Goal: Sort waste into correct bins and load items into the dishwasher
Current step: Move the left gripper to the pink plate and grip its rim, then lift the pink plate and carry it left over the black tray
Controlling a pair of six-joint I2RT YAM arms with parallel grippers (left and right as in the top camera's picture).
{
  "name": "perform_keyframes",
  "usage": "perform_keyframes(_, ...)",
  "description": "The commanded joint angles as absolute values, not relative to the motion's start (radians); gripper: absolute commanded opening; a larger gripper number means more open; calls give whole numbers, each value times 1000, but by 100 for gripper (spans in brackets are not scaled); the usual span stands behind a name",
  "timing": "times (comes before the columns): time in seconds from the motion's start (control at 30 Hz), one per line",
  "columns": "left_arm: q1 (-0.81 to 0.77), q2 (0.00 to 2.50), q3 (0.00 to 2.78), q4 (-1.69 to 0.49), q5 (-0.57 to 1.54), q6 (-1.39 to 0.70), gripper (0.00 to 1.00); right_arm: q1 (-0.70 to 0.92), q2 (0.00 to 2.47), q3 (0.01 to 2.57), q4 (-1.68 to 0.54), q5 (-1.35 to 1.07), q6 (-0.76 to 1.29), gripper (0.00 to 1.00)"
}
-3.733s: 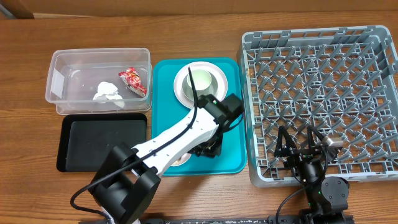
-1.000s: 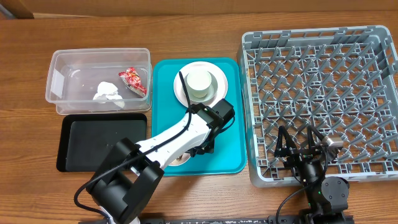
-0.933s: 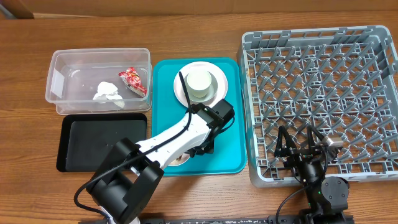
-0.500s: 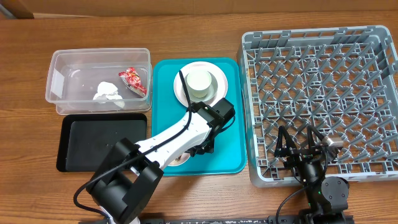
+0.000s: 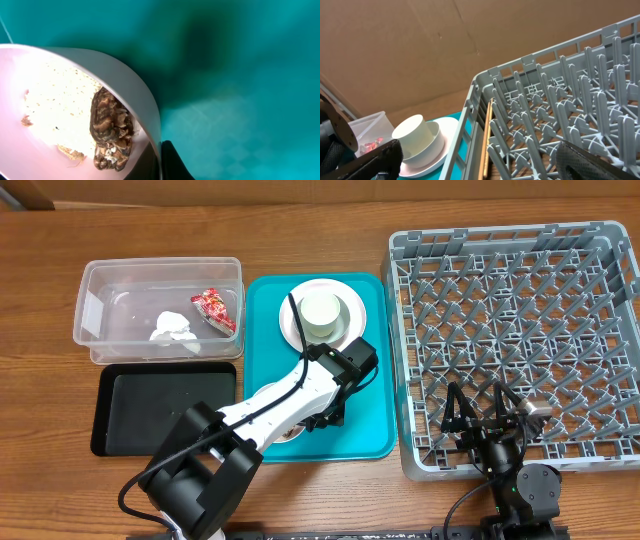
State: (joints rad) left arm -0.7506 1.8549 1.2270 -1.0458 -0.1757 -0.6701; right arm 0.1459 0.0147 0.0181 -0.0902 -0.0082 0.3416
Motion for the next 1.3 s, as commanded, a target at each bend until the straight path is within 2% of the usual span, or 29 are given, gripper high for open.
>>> perform_keyframes(0.0,-746,1831,1291,-1058,-118,-532,4,152,7,8,-84,-1,349,100)
perform_keyframes(0.27,-715,1830,1481,-1192,-23,-455,4,152,7,8,-84,-1,349,100)
perform_keyframes(0.47,-621,1826,1576,-1291,117,-358,4,152,7,8,-84,-1,349,100)
perform_keyframes(0.77,-400,1742,1576,-1338,384,-201,4,152,7,8,-84,-1,349,100)
perform_keyframes(1.17,-37,1593,1528,-1375,422,-122,4,152,7,8,-84,-1,349,100)
perform_keyframes(1.27,34,1592,1480,-1358,499,-81,4,152,7,8,-84,-1,349,100)
